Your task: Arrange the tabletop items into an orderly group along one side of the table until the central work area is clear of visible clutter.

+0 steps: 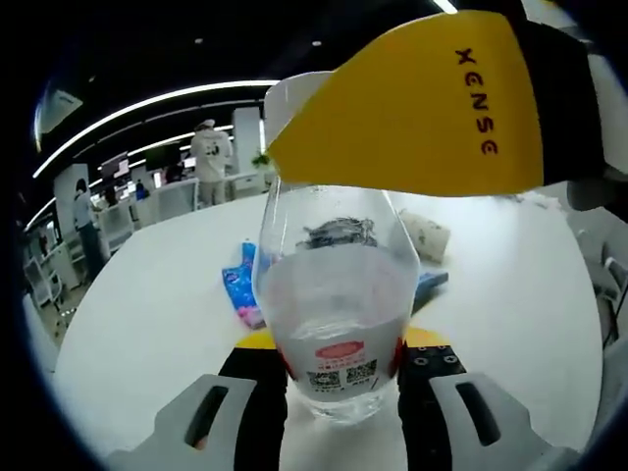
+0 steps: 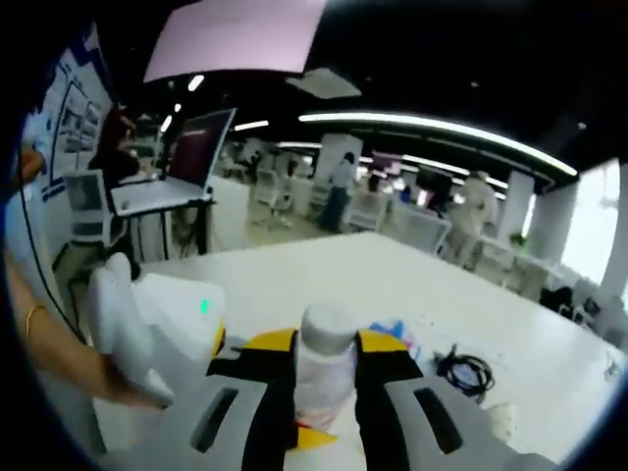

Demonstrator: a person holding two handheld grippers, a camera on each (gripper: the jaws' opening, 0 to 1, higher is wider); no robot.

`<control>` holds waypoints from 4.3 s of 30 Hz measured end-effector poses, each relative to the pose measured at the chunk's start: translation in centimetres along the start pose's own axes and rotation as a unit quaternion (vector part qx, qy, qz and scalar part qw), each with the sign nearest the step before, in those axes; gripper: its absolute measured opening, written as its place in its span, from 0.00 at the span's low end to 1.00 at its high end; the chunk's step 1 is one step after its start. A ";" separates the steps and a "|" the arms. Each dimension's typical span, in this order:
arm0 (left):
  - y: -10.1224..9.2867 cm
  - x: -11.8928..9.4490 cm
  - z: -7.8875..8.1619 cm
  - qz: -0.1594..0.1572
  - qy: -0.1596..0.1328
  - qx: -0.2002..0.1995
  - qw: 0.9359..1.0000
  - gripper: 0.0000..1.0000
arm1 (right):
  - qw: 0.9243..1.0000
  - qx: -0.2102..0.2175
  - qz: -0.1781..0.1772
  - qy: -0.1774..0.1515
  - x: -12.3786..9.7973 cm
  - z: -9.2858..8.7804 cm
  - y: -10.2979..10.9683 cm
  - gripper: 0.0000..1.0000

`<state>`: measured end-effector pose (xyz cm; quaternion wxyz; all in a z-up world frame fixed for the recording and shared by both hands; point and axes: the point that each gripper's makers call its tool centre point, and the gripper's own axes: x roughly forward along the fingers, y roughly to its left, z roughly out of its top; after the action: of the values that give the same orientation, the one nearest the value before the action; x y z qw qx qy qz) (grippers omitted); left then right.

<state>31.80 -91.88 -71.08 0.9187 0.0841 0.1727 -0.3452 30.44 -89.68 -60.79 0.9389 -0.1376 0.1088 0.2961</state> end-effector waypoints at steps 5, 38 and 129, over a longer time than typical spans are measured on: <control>-0.1 0.0 0.1 0.002 -0.001 0.004 1.000 0.41 | 1.000 0.009 0.005 -0.003 -0.1 -0.2 -0.1 0.18; 0.5 -1.6 3.3 -0.147 -0.063 -0.017 0.987 0.77 | 0.990 0.097 0.098 0.006 -2.4 -0.8 0.0 0.71; 8.5 -2.8 6.1 0.003 -0.063 -0.078 0.995 0.42 | 0.989 0.132 0.054 0.030 -7.2 -3.5 -4.9 0.76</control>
<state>37.03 -85.47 -64.06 0.9325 -0.0095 0.1407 -0.3326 27.12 -98.48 -61.03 0.9279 -0.0153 0.1821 0.3249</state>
